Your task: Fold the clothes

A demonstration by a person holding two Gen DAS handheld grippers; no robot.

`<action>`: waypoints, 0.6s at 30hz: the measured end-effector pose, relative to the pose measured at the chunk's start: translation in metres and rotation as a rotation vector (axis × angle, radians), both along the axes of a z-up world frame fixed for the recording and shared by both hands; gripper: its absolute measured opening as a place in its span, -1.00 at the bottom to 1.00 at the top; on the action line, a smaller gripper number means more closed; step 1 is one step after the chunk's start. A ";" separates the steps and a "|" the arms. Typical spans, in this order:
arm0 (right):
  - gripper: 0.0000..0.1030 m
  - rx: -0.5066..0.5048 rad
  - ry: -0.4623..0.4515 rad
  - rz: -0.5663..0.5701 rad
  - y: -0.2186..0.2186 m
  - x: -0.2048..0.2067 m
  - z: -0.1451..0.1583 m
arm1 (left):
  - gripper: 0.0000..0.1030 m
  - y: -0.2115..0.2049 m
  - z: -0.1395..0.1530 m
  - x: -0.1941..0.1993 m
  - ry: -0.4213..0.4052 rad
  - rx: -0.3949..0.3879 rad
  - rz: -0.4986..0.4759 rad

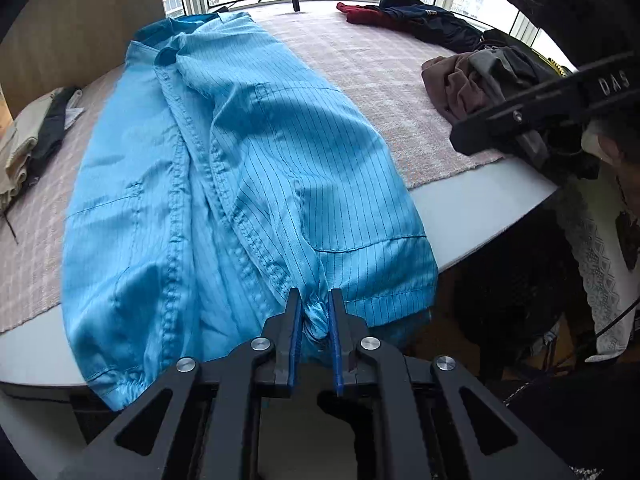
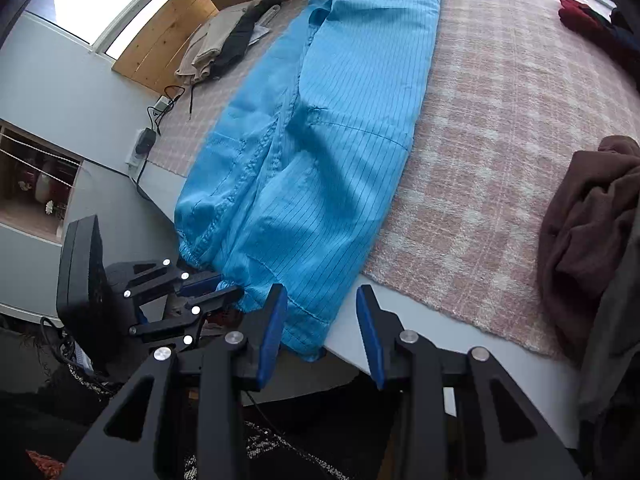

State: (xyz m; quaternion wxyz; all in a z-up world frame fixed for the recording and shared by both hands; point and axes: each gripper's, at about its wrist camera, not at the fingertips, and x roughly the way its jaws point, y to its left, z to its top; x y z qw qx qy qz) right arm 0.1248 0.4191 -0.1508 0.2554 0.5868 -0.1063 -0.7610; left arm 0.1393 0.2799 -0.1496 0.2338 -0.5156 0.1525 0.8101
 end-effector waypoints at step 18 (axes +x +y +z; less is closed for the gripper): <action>-0.24 0.040 0.048 0.157 -0.093 -0.009 -0.022 | -0.49 -0.122 0.000 0.015 0.066 -0.024 0.247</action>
